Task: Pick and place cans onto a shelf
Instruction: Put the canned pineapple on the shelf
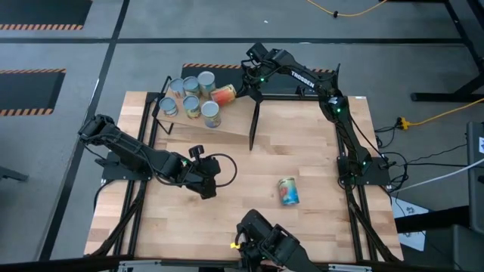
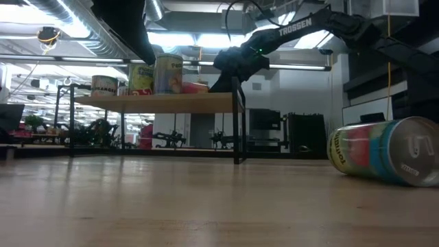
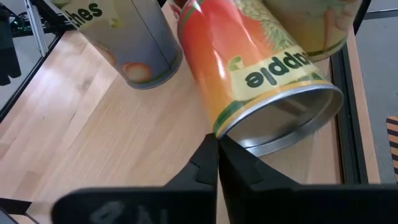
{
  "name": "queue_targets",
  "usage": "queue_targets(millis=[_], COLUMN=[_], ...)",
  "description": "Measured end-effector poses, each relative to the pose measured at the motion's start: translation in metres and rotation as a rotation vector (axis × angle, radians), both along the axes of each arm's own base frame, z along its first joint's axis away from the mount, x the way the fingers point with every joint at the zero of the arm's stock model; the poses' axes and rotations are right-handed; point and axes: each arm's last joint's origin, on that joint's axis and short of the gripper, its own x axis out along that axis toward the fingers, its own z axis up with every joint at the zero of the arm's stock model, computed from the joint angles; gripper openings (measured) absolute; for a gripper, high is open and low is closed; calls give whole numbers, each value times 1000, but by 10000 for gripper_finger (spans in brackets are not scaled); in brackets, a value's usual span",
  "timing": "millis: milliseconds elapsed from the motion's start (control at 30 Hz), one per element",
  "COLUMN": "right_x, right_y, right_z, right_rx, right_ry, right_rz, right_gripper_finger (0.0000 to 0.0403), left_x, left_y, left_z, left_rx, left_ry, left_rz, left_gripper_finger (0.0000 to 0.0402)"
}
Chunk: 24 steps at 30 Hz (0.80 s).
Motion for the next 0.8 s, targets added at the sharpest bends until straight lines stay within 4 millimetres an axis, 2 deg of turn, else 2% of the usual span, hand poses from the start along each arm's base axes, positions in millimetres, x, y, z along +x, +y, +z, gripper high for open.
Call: queue_targets(millis=[800], right_x=[-5], right_y=[4], right_z=[-1], right_rx=[40], right_ry=[36], right_rz=[22], right_gripper_finger=[4], left_x=[0], left_y=[0], left_z=[0], left_rx=[0], left_ry=[0], left_rz=[0], left_gripper_finger=[111])
